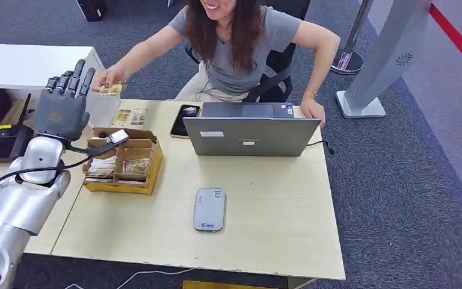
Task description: Pass the card to the sensor for recognition and then transmit it.
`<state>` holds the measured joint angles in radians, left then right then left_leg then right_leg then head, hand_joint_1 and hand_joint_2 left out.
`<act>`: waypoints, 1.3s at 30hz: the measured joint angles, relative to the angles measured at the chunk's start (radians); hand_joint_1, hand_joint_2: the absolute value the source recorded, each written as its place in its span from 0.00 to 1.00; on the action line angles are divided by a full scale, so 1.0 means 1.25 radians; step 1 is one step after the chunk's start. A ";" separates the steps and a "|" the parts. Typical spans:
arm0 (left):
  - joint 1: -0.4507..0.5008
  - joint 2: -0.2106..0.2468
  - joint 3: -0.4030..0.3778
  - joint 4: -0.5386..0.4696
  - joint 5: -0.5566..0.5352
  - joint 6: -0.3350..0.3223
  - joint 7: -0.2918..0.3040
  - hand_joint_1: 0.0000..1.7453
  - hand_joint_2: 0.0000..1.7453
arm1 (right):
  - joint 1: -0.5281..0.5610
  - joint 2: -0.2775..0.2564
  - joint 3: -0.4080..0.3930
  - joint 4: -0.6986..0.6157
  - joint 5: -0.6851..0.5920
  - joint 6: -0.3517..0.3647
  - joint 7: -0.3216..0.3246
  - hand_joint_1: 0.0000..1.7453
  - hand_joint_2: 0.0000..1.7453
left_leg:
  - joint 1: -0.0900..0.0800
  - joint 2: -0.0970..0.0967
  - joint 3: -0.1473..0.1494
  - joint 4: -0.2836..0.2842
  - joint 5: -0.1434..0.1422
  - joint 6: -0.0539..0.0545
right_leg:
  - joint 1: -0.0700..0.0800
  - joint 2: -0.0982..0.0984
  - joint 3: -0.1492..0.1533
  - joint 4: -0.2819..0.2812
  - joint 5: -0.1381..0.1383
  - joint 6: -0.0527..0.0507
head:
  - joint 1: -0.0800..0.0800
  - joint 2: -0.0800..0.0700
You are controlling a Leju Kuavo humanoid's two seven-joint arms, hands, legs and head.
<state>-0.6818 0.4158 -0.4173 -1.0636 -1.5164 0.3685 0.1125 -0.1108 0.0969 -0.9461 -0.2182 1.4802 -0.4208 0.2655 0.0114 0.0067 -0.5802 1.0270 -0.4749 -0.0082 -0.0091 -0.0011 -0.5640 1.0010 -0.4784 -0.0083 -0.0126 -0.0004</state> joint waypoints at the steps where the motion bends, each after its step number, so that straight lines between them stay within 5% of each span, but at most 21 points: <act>1: 0.001 0.000 -0.001 0.000 0.000 0.001 0.001 0.00 1.00 | 0.000 0.000 0.000 0.000 0.000 0.000 0.000 0.00 0.00 | 0.000 0.000 0.000 0.000 0.000 0.000 | 0.000 0.000 0.000 0.000 0.000 0.000 | 0.000 0.000; 16: 0.083 0.004 -0.001 -0.113 0.037 0.031 -0.008 0.00 1.00 | 0.001 0.001 0.000 0.000 -0.014 -0.007 -0.005 0.00 0.00 | 0.000 0.000 0.000 0.000 0.000 0.000 | 0.000 0.000 0.000 0.000 0.000 0.000 | 0.000 0.000; 39: 0.211 -0.101 -0.045 -0.280 0.085 0.076 -0.013 0.00 1.00 | 0.016 0.001 -0.007 0.001 -0.046 -0.027 -0.011 0.00 0.00 | 0.000 0.000 0.000 0.000 0.000 0.000 | 0.000 0.000 0.000 0.000 0.000 0.000 | 0.000 0.000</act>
<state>-0.4175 0.2899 -0.4734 -1.4142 -1.4103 0.4631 0.0961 -0.0913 0.0980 -0.9552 -0.2174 1.4229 -0.4547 0.2514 0.0113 0.0067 -0.5803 1.0271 -0.4753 -0.0079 -0.0093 -0.0011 -0.5642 1.0009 -0.4785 -0.0082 -0.0126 -0.0004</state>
